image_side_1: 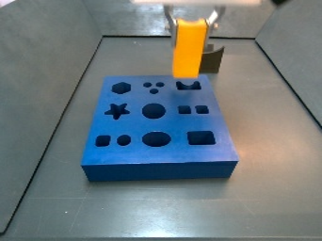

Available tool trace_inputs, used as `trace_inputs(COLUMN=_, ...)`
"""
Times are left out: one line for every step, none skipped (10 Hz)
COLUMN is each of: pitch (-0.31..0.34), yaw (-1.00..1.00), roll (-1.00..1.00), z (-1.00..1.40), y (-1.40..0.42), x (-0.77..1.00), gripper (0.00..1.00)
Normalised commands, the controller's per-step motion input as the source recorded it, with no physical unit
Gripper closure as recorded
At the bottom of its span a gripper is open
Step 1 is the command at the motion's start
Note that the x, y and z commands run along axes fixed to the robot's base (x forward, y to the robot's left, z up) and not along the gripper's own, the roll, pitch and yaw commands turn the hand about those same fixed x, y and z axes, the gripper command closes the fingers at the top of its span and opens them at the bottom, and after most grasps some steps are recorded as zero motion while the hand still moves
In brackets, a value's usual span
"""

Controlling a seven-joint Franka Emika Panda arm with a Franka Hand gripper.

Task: Insert the arch object.

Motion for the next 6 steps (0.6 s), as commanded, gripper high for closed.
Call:
trace_inputs(pitch=0.000, yaw=-0.01, roll=0.04, z=-0.53, y=0.00, x=0.31, gripper=1.00)
trace_inputs(pitch=0.000, yaw=-0.07, roll=0.00, z=-0.42, y=0.00, x=0.25, gripper=1.00)
trace_inputs(pitch=-0.004, yaw=-0.09, roll=0.00, z=-0.37, y=0.00, x=0.09, gripper=1.00)
trace_inputs(pitch=-0.036, yaw=-0.10, roll=-0.08, z=-0.36, y=0.00, x=0.00, gripper=1.00)
trace_inputs(pitch=-0.080, yaw=-0.11, roll=-0.06, z=-0.42, y=0.00, x=-0.17, gripper=1.00)
trace_inputs(pitch=-0.111, yaw=-0.07, roll=-0.09, z=-0.38, y=0.00, x=-0.29, gripper=1.00)
